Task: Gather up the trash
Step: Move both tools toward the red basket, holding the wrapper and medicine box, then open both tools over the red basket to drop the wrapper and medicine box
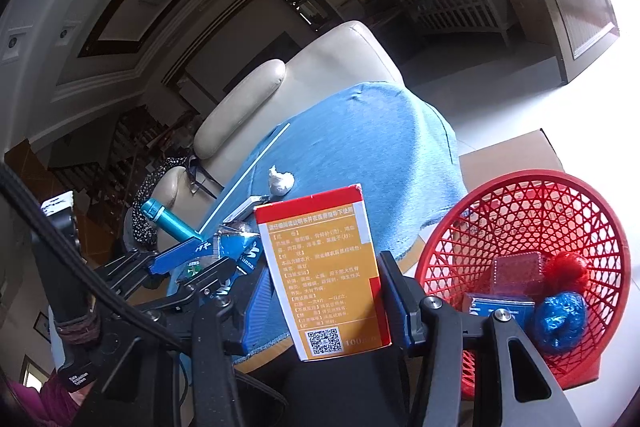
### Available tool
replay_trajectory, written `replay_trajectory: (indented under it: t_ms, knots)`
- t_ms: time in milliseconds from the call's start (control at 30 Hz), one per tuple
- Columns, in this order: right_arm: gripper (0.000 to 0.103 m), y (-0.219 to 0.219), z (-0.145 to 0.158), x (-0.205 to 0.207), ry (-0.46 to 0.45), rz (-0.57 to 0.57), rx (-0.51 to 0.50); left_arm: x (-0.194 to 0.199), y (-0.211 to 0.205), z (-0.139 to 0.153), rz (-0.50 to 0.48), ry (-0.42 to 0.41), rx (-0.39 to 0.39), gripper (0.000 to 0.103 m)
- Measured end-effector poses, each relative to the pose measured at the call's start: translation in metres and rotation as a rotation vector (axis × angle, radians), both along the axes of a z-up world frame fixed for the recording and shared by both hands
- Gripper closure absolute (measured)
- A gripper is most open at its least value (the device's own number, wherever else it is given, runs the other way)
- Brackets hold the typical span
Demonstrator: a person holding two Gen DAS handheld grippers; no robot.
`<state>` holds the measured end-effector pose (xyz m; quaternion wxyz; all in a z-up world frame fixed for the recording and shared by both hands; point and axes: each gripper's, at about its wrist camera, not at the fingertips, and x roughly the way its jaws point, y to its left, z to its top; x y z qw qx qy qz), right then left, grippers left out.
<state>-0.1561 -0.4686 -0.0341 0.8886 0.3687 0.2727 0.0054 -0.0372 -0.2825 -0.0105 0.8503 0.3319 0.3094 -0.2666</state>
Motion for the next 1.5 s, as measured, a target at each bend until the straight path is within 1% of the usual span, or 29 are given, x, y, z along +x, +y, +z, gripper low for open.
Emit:
replay_trajectory:
  t_ms: [333, 500, 667, 767, 867, 1067, 1133, 1167, 1200, 1300, 1433, 1500]
  knots:
    - [0.050, -0.013, -0.003, -0.011, 0.015, -0.042, -0.001, -0.005, -0.018, -0.004, -0.040, 0.029, 0.006, 0.053]
    - [0.050, -0.022, -0.006, -0.018, 0.031, -0.075, -0.002, -0.007, -0.030, -0.009, -0.069, 0.057, 0.010, 0.053]
    - [0.050, -0.036, -0.013, -0.029, 0.057, -0.125, -0.001, -0.010, -0.047, -0.018, -0.122, 0.128, 0.005, 0.053]
    - [0.049, -0.049, -0.017, -0.037, 0.076, -0.170, -0.004, -0.014, -0.059, -0.024, -0.163, 0.154, 0.006, 0.052]
    - [0.049, -0.061, -0.022, -0.045, 0.102, -0.217, -0.010, -0.016, -0.072, -0.030, -0.201, 0.198, 0.005, 0.052]
    - [0.048, -0.083, -0.030, -0.063, 0.144, -0.304, 0.005, -0.022, -0.100, -0.038, -0.278, 0.287, -0.023, 0.052]
    - [0.047, -0.089, -0.032, -0.069, 0.163, -0.333, 0.010, -0.025, -0.108, -0.042, -0.300, 0.319, -0.025, 0.050]
    - [0.046, -0.092, -0.033, -0.071, 0.171, -0.343, 0.017, -0.026, -0.111, -0.044, -0.304, 0.328, -0.022, 0.045]
    - [0.045, -0.096, -0.035, -0.073, 0.178, -0.356, 0.030, -0.027, -0.112, -0.045, -0.307, 0.334, -0.021, 0.041]
    - [0.035, -0.105, -0.036, -0.079, 0.173, -0.382, 0.068, -0.026, -0.110, -0.048, -0.313, 0.358, -0.030, 0.037]
    - [0.034, -0.107, -0.031, -0.083, 0.147, -0.401, 0.056, -0.015, -0.093, -0.049, -0.279, 0.354, -0.032, 0.037]
    - [0.034, -0.103, -0.028, -0.078, 0.131, -0.391, 0.045, -0.008, -0.080, -0.050, -0.249, 0.349, -0.032, 0.037]
